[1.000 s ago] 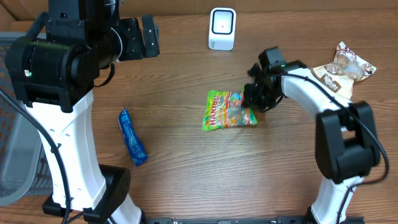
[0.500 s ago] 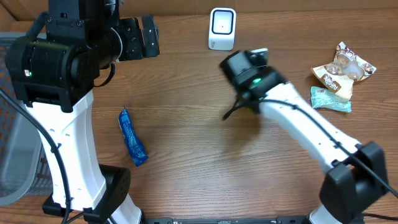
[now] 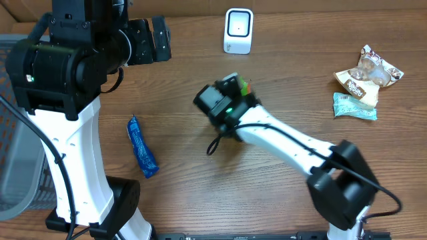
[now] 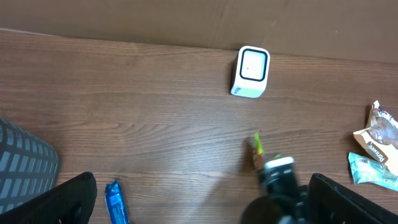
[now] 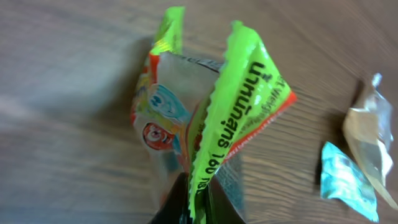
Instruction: Scan the item barcode
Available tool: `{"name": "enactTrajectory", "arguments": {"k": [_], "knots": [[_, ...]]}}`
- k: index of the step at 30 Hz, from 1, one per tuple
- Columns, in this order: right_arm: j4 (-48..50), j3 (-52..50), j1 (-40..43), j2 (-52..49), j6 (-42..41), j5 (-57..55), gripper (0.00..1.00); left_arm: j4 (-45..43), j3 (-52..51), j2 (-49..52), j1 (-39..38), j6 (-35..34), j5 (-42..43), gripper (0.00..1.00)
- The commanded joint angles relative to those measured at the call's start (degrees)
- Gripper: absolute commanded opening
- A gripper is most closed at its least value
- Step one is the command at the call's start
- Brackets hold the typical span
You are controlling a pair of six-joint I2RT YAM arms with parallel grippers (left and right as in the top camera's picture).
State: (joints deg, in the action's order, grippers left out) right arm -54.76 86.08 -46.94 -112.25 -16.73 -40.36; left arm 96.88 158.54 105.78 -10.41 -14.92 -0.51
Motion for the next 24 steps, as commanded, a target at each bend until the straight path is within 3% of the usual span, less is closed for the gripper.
{"name": "enactTrajectory", "arguments": {"k": [1, 2, 6, 8, 10, 12, 15, 17, 24], "knots": [[0.2, 0.4, -4.2, -1.7, 2.4, 2.4, 0.05, -0.1, 0.1, -0.1, -0.1, -0.1, -0.3, 1.00], [0.3, 0.4, -5.1, -1.7, 2.4, 2.8, 0.09, -0.1, 0.1, -0.1, -0.1, -0.1, -0.3, 1.00], [0.4, 1.0, -9.7, -1.6, 2.4, 6.0, 0.37, -0.1, 0.1, -0.1, -0.1, -0.1, -0.3, 1.00], [0.4, 1.9, -11.0, -1.6, 4.0, 11.7, 0.62, -0.1, 0.1, -0.1, -0.1, -0.1, -0.3, 1.00], [-0.4, 2.9, -11.3, -1.4, 5.7, 14.7, 0.80, -0.1, 0.1, -0.1, -0.1, -0.1, -0.3, 1.00], [-1.9, 4.4, -10.9, -0.9, 5.7, 17.0, 0.88, -0.1, 0.1, -0.1, -0.1, -0.1, -0.3, 1.00], [-3.7, 7.3, -8.3, 0.4, 5.7, 24.2, 0.90, -0.1, 0.1, -0.1, -0.1, -0.1, -0.3, 1.00], [-4.2, 8.8, -5.4, 1.5, 5.0, 29.2, 0.98, -0.1, 0.1, -0.1, -0.1, -0.1, -0.3, 1.00], [-5.6, 8.5, 11.0, 2.6, 1.8, 47.8, 0.97, -0.1, 0.1, -0.1, -0.1, -0.1, -0.3, 1.00]]}}
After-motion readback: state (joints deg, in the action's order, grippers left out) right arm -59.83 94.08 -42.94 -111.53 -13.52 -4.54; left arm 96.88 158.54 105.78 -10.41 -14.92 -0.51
